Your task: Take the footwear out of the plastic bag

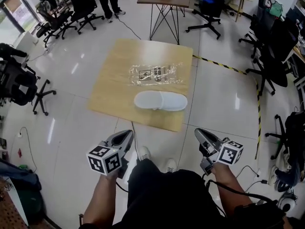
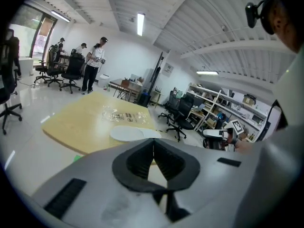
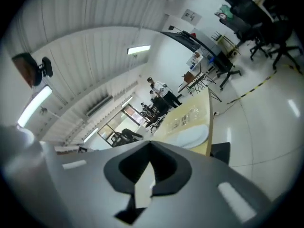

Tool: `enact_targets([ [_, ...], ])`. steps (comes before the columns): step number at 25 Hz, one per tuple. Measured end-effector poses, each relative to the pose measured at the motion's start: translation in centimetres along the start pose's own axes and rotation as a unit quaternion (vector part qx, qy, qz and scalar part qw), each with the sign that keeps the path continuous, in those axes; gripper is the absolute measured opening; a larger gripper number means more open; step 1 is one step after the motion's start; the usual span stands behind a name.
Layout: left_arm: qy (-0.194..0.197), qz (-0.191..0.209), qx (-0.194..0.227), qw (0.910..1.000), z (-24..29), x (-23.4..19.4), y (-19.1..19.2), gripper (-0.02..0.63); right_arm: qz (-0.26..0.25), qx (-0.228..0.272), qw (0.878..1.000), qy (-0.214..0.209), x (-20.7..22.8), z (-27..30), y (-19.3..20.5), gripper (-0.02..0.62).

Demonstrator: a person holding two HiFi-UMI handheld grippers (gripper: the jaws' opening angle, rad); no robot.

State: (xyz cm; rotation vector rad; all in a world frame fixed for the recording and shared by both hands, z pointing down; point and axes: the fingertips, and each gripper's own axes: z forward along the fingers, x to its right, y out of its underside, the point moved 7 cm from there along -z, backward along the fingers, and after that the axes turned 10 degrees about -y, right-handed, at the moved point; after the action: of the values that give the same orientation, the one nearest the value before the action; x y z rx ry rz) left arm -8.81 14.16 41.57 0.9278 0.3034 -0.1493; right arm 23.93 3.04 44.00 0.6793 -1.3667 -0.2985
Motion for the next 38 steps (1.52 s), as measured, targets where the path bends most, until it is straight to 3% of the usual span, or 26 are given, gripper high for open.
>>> enact_targets([
  [3,-0.014,0.0,-0.021,0.9997,-1.9,0.7,1.9,0.008,-0.063,-0.052,0.996,0.02,-2.0,-0.6,1.7,0.002],
  [7,-0.007,0.021,-0.007,0.9997,-2.8,1.7,1.4,0.008,-0.13,-0.086,0.987,0.031,-4.7,0.1,2.6,0.002],
  [16,0.051,0.09,0.025,0.9943,-6.6,3.9,1.2,0.008,-0.205,-0.069,0.972,0.087,-10.6,-0.9,4.7,0.002],
  [26,0.109,0.095,0.009,0.9895,-12.3,1.6,6.2,0.008,-0.212,-0.048,0.964,0.152,-17.2,-2.5,13.5,0.002],
  [34,0.084,0.07,0.032,0.9934,-15.2,0.7,6.6,0.008,-0.178,-0.065,0.969,0.159,-18.3,-3.9,15.2,0.0],
  [38,0.073,0.056,0.041,0.9949,-15.0,1.1,7.1,0.008,-0.191,-0.069,0.967,0.152,-18.2,-4.1,14.2,0.002],
])
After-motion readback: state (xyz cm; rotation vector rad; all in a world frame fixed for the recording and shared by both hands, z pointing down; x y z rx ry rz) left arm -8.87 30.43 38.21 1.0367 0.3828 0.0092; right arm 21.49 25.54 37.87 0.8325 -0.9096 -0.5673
